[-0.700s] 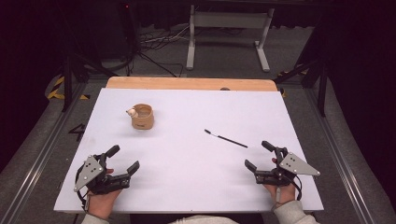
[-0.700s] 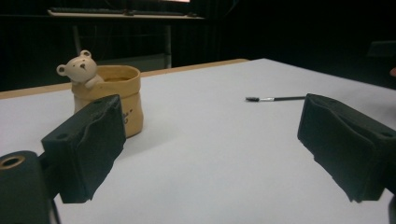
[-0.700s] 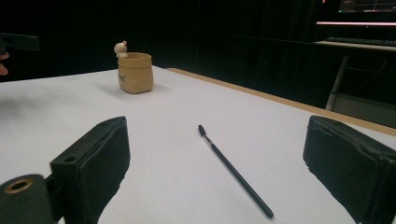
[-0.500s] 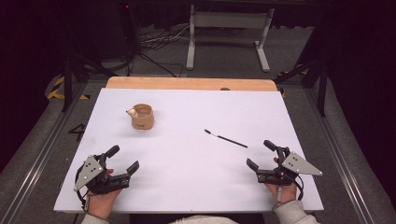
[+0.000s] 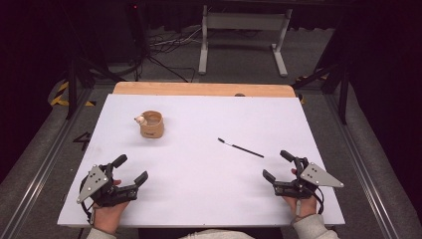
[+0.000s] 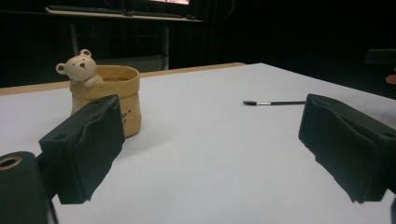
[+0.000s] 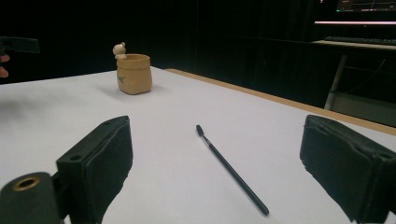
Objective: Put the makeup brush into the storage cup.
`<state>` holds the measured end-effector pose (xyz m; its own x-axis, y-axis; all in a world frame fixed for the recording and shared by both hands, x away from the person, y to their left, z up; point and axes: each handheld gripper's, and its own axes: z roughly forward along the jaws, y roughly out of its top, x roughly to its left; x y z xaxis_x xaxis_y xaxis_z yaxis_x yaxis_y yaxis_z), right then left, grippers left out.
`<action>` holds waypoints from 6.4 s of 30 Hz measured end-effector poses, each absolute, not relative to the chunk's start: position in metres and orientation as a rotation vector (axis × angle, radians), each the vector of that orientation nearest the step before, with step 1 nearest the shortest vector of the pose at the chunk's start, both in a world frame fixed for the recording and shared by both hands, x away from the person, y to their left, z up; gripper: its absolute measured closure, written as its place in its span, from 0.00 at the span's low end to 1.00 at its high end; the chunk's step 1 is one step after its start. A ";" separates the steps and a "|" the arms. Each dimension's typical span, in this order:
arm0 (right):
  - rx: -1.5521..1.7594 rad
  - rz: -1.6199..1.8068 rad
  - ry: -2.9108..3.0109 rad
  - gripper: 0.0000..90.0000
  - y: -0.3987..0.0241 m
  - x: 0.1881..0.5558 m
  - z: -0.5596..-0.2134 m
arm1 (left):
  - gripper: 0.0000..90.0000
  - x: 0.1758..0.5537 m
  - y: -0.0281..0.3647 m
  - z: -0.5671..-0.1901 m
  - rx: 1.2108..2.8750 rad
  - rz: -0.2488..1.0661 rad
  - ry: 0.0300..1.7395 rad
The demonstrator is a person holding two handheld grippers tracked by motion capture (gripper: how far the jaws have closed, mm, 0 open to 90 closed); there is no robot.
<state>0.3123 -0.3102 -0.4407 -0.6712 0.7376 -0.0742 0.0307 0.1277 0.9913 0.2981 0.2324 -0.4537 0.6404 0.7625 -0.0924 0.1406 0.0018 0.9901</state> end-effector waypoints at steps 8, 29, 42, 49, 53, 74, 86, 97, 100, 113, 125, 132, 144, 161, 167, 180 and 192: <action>0.720 1.564 1.851 0.14 -0.309 0.315 -0.432 | 0.08 0.295 0.232 -0.453 1.529 0.584 0.784; 0.687 1.578 1.992 0.13 -0.256 0.369 -0.391 | 0.08 0.287 0.238 -0.455 1.538 0.597 0.809; 0.638 1.399 2.162 0.21 -0.237 0.396 -0.372 | 0.06 0.290 0.235 -0.456 1.580 0.569 0.792; 0.661 1.299 2.363 0.26 -0.229 0.422 -0.363 | 0.04 0.291 0.234 -0.457 1.589 0.584 0.809; 0.691 1.159 2.453 0.27 -0.224 0.434 -0.359 | 0.04 0.292 0.235 -0.457 1.588 0.584 0.814; 0.723 0.605 2.730 0.33 -0.205 0.467 -0.362 | 0.03 0.292 0.235 -0.458 1.592 0.581 0.831; 0.731 0.356 2.854 0.37 -0.205 0.477 -0.373 | 0.04 0.293 0.234 -0.458 1.597 0.574 0.837; 0.729 0.218 2.912 0.40 -0.202 0.483 -0.382 | 0.04 0.293 0.235 -0.458 1.601 0.567 0.837; 0.732 0.190 2.918 0.41 -0.202 0.485 -0.385 | 0.04 0.293 0.235 -0.458 1.604 0.565 0.836; 0.753 0.175 2.942 0.44 -0.204 0.487 -0.399 | 0.05 0.293 0.233 -0.458 1.612 0.547 0.826; 0.773 0.171 2.960 0.52 -0.205 0.489 -0.410 | 0.06 0.293 0.233 -0.458 1.608 0.546 0.815; 0.772 0.128 2.979 0.63 -0.205 0.491 -0.413 | 0.07 0.292 0.233 -0.458 1.604 0.544 0.818; 0.762 0.101 2.996 0.76 -0.203 0.491 -0.416 | 0.07 0.292 0.233 -0.458 1.606 0.544 0.818; 0.756 0.068 3.024 0.94 -0.201 0.493 -0.416 | 0.07 0.292 0.233 -0.458 1.607 0.541 0.820; 0.745 0.103 3.001 0.95 -0.201 0.491 -0.410 | 0.07 0.292 0.234 -0.458 1.609 0.539 0.822; 0.706 0.337 2.927 0.95 -0.204 0.479 -0.376 | 0.07 0.292 0.233 -0.458 1.608 0.538 0.822; 0.619 0.811 2.802 0.95 -0.212 0.453 -0.360 | 0.07 0.293 0.233 -0.458 1.610 0.536 0.822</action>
